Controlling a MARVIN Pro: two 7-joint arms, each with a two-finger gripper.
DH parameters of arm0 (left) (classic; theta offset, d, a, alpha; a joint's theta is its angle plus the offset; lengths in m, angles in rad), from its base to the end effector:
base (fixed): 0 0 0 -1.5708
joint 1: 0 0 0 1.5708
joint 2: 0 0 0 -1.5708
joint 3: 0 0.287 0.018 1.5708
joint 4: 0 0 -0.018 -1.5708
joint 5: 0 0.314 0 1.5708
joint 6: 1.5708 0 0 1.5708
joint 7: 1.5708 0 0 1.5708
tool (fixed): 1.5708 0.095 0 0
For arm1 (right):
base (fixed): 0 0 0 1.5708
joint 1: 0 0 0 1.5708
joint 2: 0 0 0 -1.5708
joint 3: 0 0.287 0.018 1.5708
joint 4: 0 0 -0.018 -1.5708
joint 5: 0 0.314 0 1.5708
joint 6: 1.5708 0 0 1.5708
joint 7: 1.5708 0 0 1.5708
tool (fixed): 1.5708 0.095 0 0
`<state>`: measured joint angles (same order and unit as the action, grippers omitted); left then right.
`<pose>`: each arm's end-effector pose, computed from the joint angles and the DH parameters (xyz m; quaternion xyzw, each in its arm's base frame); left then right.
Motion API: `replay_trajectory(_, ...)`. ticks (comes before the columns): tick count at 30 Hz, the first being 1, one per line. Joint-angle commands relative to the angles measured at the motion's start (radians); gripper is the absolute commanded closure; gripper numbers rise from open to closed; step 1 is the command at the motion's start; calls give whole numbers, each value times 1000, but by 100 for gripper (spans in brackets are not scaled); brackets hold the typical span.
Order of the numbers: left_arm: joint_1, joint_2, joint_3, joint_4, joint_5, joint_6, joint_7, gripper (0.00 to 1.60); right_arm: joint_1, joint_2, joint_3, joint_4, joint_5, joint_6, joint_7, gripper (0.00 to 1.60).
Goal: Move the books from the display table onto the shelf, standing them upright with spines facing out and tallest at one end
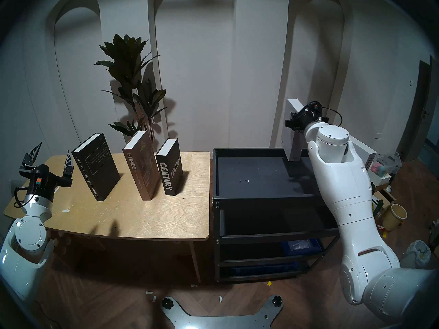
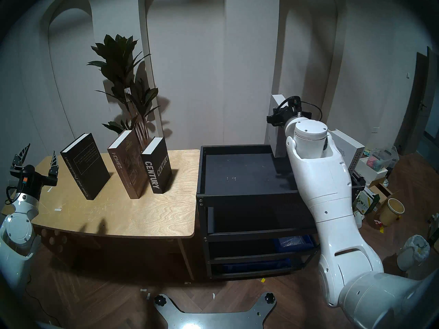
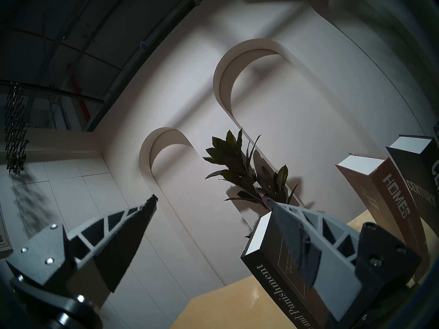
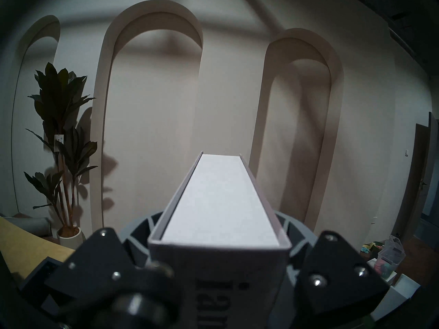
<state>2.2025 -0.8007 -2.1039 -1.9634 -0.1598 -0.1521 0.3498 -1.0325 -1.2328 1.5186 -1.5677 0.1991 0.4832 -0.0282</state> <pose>0.2934 0.2637 -0.1432 -0.5557 0.1254 -0.7361 0.3654 0.5303 -0.0898 -0.0787 0.6907 0.0325 0.7191 0.0698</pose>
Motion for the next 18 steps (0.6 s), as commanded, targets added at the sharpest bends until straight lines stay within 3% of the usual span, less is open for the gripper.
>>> replay_trajectory(1,-6,4,-9,-7,1,-3,2,0,-64,95,72,-119,29,22,67,160)
replay_trajectory(11,-6,4,-9,-7,1,-3,2,0,-210,201,232,-252,84,103,182,160)
replay_trajectory(18,-6,4,-10,-7,1,-3,2,0,-310,219,314,-334,132,161,264,160)
